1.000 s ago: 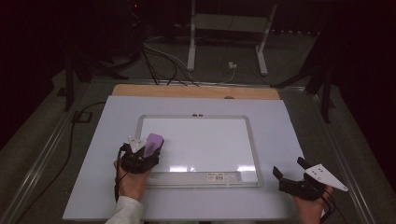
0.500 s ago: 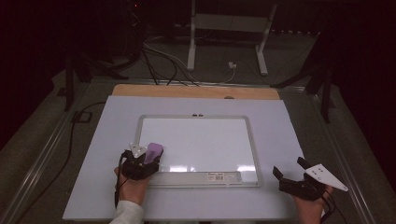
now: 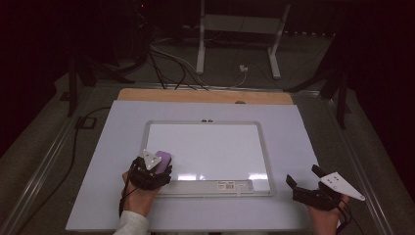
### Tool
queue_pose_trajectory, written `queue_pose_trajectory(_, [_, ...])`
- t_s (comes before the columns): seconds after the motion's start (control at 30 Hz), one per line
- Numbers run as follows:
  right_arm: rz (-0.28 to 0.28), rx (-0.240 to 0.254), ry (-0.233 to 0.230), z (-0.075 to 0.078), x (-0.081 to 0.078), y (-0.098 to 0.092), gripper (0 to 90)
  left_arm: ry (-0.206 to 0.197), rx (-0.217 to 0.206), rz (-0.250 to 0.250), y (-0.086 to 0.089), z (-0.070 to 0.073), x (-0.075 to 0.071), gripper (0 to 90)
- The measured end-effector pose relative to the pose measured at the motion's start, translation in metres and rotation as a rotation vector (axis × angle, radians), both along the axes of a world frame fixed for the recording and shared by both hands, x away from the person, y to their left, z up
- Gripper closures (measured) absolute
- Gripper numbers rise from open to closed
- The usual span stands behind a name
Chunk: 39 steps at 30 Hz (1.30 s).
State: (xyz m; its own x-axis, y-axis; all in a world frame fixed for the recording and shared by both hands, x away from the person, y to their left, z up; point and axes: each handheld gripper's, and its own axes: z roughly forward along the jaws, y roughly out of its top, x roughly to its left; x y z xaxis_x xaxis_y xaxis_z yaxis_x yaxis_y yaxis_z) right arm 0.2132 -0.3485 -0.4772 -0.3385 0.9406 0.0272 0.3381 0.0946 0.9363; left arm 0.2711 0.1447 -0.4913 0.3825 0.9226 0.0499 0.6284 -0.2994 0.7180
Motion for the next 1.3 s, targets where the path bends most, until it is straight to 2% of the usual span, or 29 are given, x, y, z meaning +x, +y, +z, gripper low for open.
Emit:
queue_pose_trajectory(0.03, [0.000,0.000,0.000,0.000,0.000,0.000,0.0,0.004,-0.001,0.003,0.002,0.000,0.001,34.9])
queue_pose_trajectory(0.1, [-0.002,0.000,0.000,0.000,0.000,0.000,0.0,0.013,-0.028,0.013,0.006,0.001,0.002,36.1])
queue_pose_trajectory(0.3, [0.002,-0.001,0.002,0.000,0.000,0.000,0.0,0.030,-0.051,0.040,0.014,0.000,0.005,36.8])
queue_pose_trajectory(0.5, [0.002,-0.002,0.003,0.000,0.000,0.000,0.0,0.038,-0.055,0.060,0.020,0.000,0.008,41.9])
queue_pose_trajectory(0.77, [0.002,-0.001,0.003,0.000,0.000,0.000,0.0,-0.003,-0.102,0.122,0.026,0.006,0.002,61.1])
queue_pose_trajectory(1.1, [0.001,0.001,0.002,0.000,0.000,0.000,0.0,-0.009,-0.107,0.204,0.025,0.005,-0.013,63.3])
queue_pose_trajectory(1.3, [0.001,-0.001,0.003,0.000,0.000,0.001,0.0,-0.019,-0.127,0.248,0.028,0.003,-0.021,63.9])
